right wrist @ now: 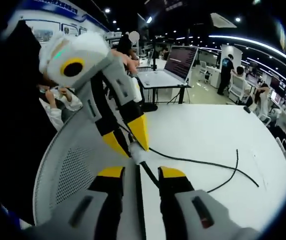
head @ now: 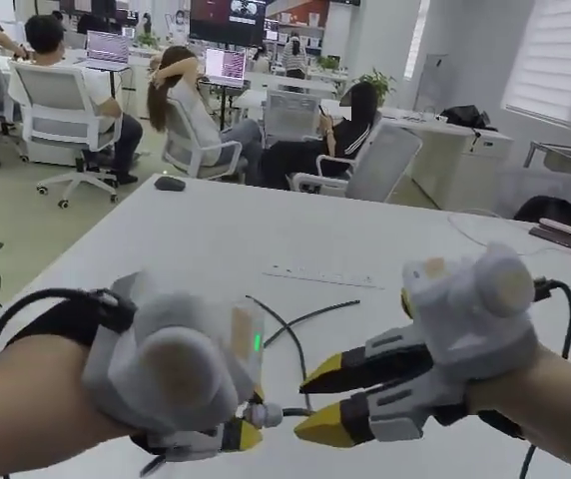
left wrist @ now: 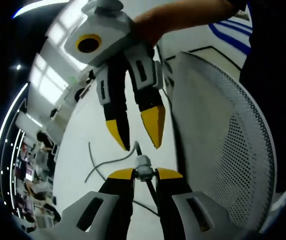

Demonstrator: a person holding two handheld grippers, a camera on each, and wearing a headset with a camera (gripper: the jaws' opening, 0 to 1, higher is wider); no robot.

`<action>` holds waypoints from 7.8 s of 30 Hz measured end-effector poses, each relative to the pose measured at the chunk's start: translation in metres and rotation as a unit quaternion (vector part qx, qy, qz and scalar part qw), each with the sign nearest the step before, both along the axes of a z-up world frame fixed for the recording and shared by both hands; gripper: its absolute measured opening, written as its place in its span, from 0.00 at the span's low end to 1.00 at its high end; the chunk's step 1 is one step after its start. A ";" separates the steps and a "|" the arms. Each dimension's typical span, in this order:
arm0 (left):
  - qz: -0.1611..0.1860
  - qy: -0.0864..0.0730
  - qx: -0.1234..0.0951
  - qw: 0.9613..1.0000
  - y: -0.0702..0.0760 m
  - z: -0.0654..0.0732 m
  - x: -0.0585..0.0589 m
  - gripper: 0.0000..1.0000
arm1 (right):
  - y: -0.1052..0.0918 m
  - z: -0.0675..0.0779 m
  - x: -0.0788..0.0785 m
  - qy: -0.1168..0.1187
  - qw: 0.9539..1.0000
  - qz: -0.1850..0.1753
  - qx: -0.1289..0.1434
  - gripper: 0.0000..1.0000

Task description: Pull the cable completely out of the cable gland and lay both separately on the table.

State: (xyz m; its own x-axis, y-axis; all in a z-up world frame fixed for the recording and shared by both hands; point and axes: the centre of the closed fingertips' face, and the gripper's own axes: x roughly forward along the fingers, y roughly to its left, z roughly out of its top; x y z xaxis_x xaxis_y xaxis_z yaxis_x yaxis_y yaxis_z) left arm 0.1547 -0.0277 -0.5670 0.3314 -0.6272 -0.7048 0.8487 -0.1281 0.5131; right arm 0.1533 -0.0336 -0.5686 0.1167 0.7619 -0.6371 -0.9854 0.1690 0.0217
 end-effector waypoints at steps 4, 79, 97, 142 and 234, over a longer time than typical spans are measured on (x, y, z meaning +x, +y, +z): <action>-0.020 -0.012 0.015 1.000 -0.003 -0.007 -0.009 0.17 | 0.007 -0.008 -0.005 0.017 0.999 0.027 -0.010 0.26; 0.175 0.487 -0.178 0.837 -0.019 -0.012 0.006 0.15 | 0.000 -0.012 0.002 -0.394 0.898 0.028 -0.193 0.10; 0.050 0.173 -0.052 0.982 -0.018 -0.007 0.003 0.16 | -0.002 -0.017 0.001 -0.180 0.978 -0.019 -0.105 0.23; 0.122 0.242 -0.148 0.951 -0.023 0.009 0.011 0.16 | -0.022 -0.007 0.018 -0.258 0.955 -0.076 -0.124 0.21; 0.099 0.004 -0.001 0.995 -0.001 -0.011 0.011 0.16 | -0.003 -0.012 0.004 -0.110 0.983 -0.142 -0.031 0.03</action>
